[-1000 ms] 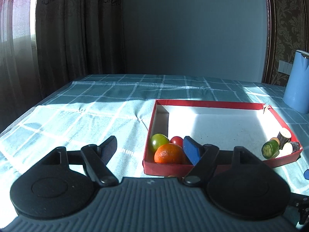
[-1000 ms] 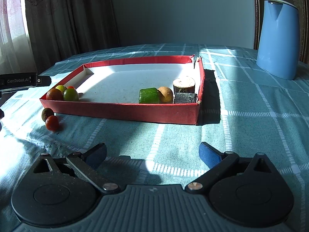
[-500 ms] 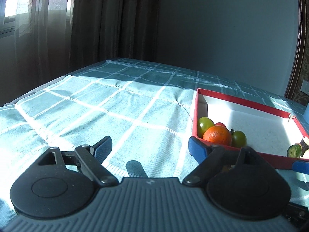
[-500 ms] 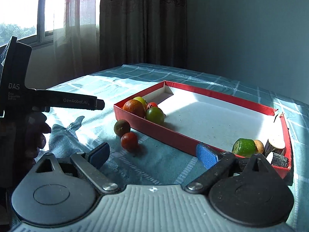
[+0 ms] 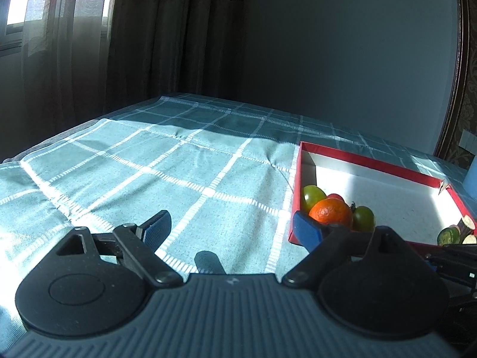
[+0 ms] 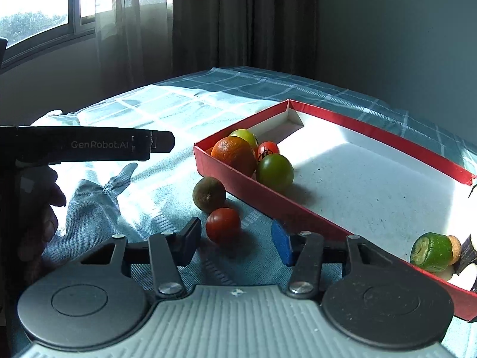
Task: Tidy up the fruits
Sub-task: 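Reach the right gripper to a red cherry tomato and grasp it, then carry the cherry tomato over the tray and drop it inside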
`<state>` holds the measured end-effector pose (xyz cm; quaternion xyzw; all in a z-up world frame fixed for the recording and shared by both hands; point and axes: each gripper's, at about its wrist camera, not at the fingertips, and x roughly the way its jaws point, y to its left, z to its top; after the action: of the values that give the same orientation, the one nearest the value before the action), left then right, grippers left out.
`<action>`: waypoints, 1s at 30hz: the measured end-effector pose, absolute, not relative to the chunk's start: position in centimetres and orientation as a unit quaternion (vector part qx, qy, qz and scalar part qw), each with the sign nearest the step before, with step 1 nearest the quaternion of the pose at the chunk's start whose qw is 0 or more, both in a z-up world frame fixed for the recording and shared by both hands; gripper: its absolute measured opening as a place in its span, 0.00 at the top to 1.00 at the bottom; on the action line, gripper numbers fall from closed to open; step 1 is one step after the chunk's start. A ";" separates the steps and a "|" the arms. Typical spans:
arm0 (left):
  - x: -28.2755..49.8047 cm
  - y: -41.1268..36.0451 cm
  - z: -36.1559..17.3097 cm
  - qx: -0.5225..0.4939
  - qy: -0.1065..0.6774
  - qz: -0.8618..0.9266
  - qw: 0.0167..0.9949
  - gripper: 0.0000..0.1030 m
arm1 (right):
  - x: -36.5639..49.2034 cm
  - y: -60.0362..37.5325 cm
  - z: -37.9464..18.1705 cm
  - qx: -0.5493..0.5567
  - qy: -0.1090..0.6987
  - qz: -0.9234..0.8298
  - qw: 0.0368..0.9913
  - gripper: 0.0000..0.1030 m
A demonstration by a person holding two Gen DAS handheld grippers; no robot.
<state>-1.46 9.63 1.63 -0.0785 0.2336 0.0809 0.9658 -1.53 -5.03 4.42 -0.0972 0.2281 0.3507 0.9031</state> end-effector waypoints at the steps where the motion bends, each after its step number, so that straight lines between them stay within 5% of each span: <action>1: -1.5 9.6 1.7 -0.077 0.233 0.081 0.966 0.15 | -1.5 -4.9 4.4 -0.098 0.230 0.352 0.902 0.57; 5: -1.4 9.5 1.6 -0.073 0.236 0.081 0.966 0.15 | -1.7 -4.7 4.4 -0.097 0.231 0.351 0.902 0.76; 30: -2.4 1.4 2.1 0.016 0.254 -0.021 0.967 0.13 | -2.0 -17.4 6.1 0.022 0.182 0.234 0.955 0.76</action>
<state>-2.43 1.42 2.15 0.0159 0.2544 -0.0214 0.9667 -1.97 -17.41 6.13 0.0217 0.1825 0.2341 0.9547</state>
